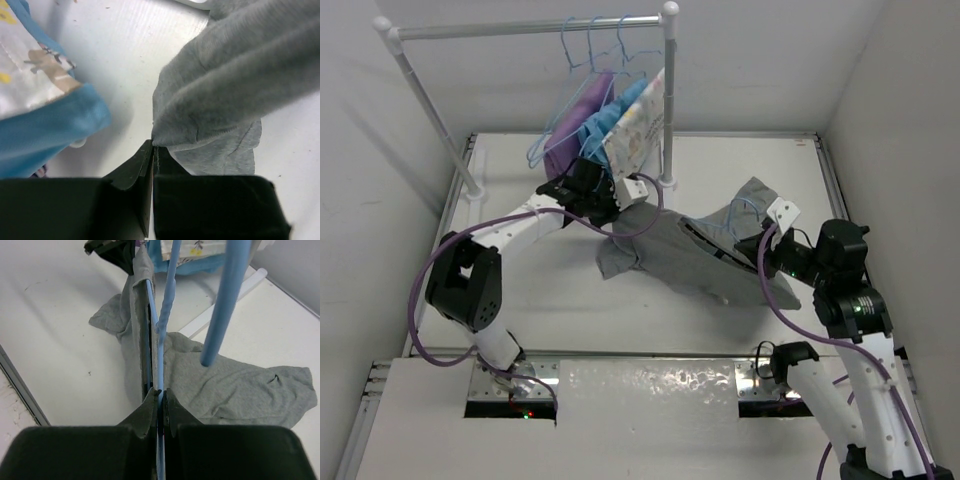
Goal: Place the t-shirt on the hanger
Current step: Place the T-shirt on the hanger, then place the hanger at the clothesline.
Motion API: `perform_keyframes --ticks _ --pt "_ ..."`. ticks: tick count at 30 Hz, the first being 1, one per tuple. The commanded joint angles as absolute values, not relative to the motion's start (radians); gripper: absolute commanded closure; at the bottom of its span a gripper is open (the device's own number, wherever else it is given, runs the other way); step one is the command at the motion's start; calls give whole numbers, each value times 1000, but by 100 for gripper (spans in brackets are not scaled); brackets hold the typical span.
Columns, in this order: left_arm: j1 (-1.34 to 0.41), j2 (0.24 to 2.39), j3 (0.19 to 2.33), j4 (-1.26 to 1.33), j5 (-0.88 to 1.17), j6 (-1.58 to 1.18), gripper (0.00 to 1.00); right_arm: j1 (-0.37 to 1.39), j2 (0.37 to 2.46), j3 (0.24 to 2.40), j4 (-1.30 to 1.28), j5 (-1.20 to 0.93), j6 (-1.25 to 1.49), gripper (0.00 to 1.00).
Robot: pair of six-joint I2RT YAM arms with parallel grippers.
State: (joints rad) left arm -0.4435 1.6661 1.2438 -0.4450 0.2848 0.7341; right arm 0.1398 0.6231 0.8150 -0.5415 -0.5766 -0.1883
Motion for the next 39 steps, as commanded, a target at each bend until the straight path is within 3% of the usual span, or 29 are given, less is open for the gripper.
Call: perform_keyframes --ticks 1,4,7,8,12,22,32,39 --pt "-436 1669 1229 -425 305 713 100 137 607 884 -551 -568 -212 100" --pt "-439 1612 1259 -478 463 713 100 135 617 858 -517 -607 -184 100" --pt "-457 1510 1263 -515 581 745 75 137 633 822 -480 -624 -163 100" --pt "-463 1484 1259 -514 589 749 61 137 637 816 -477 -620 -163 100" --pt "-486 1405 1285 -555 563 767 43 137 660 807 -480 -620 -164 100" --pt "-727 1494 1474 -643 497 842 35 137 722 773 -400 -692 -112 100" --pt "-730 1747 1739 -819 698 1029 33 138 730 719 -290 -768 -80 100" --pt "-730 1805 1779 -916 810 1095 51 137 726 709 -287 -753 -103 100"
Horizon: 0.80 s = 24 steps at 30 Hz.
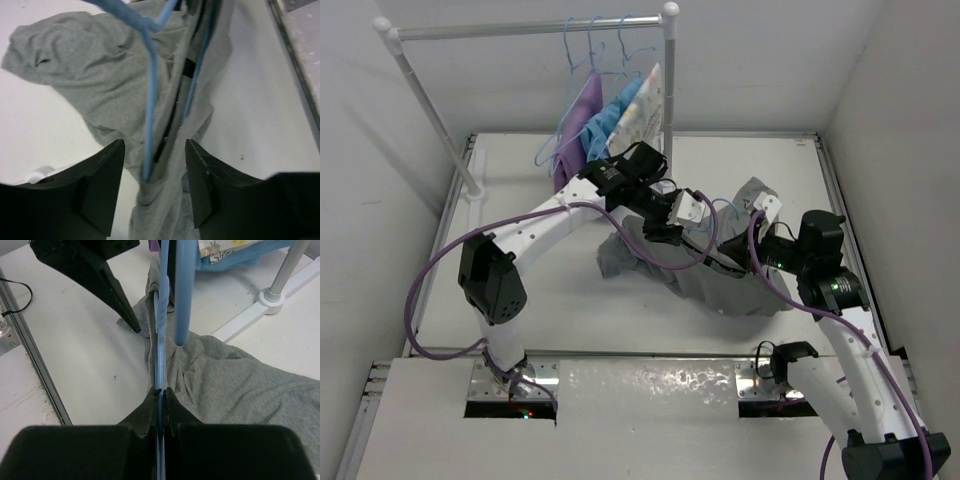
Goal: Place the t-shirt on the hanger
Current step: Place the hanger at the clothesline.
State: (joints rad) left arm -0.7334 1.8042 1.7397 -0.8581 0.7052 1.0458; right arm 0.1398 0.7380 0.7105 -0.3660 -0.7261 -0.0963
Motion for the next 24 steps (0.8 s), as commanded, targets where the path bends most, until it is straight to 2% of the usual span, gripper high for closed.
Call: perform_keyframes --ticks 1,3,6,7,8,13,16,17,19,20,23,24 --pt "-730 1812 1779 -910 813 1083 53 138 726 707 -284 -755 -103 100" --pt "-730 1827 1782 -911 822 1063 56 137 727 707 -288 -758 -107 100" --pt "-730 1830 1781 -910 842 1023 78 137 730 703 -293 -756 -113 100" --pt "-730 1822 1779 -898 836 1008 92 138 729 701 -293 -753 -114 100" --pt "-730 1815 1766 -881 828 955 98 138 729 696 -295 -750 -114 100" --pt "-730 1734 1689 -706 718 744 100 137 727 706 -319 -713 -112 100" --pt "-730 1689 1664 -683 692 672 100 137 715 725 -344 -576 -75 69" --pt "-730 1662 1648 -664 666 623 100 137 703 727 -354 -510 -57 48" --pt "-730 1629 1620 -647 628 579 100 137 681 729 -359 -438 -31 36" --pt "-732 1614 1582 -640 603 537 100 137 672 727 -360 -378 -9 25" --pt "-730 1557 1485 -676 526 567 100 137 626 723 -361 -318 9 8" --pt "-730 1524 1456 -689 490 593 100 137 614 719 -357 -310 23 7"
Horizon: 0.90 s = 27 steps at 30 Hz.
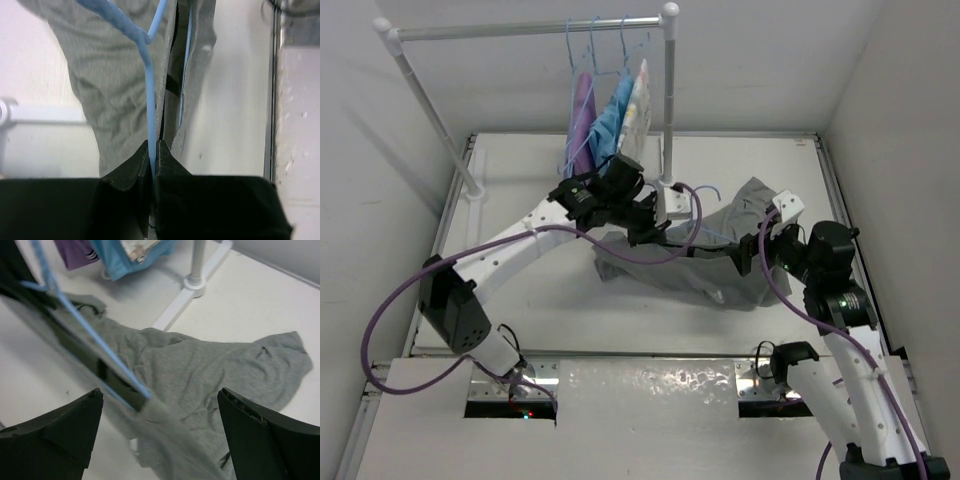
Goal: Place the t-shirt on the hanger
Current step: Place the hanger at the clothesline.
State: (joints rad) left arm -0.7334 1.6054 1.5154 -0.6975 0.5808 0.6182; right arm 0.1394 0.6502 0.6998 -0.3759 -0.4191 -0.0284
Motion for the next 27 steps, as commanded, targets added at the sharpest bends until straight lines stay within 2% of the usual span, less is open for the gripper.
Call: perform_keyframes --ticks 1,7,10,14,17,27 --pt "-730 1502 1389 -702 468 653 100 137 591 715 -348 -305 26 6" --pt "-736 1257 1178 -778 223 775 100 137 566 715 -334 -296 26 2" --pt "-735 1149 1160 -844 122 731 100 137 578 706 -310 -305 40 2" --pt "-730 1037 1160 -871 -207 603 100 137 598 689 -278 -314 61 2" --pt "-692 968 1161 -906 -270 557 100 137 610 681 -267 -316 66 2" --pt "-382 910 1137 -1068 -330 560 100 137 649 664 -193 -308 32 1"
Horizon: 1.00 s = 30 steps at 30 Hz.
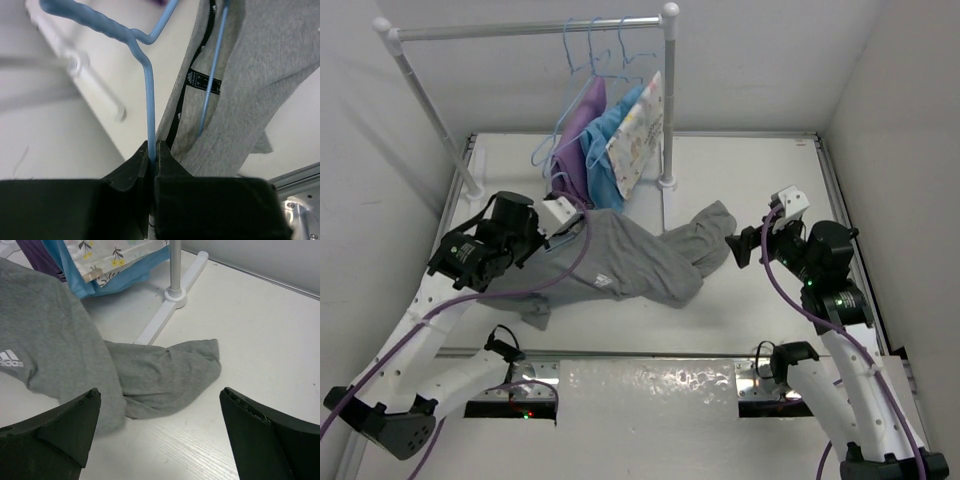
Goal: Place the t-shirt on the hanger
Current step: Place the hanger at the clothesline.
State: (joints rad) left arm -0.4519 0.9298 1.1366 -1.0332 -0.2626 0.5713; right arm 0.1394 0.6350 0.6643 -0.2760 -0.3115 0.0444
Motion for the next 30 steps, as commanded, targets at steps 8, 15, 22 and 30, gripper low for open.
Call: perform_keyframes --ticks 8,15,22,30 --pt "-152 897 1127 -1108 -390 603 100 135 696 686 -166 -311 18 1" --pt "99 939 1123 -1014 -348 733 100 137 681 683 -170 -305 15 1" --pt "514 1146 1248 -905 -25 850 100 135 663 686 -178 -301 21 1" --pt "514 1155 1382 -757 192 773 100 137 663 684 -184 -290 21 1"
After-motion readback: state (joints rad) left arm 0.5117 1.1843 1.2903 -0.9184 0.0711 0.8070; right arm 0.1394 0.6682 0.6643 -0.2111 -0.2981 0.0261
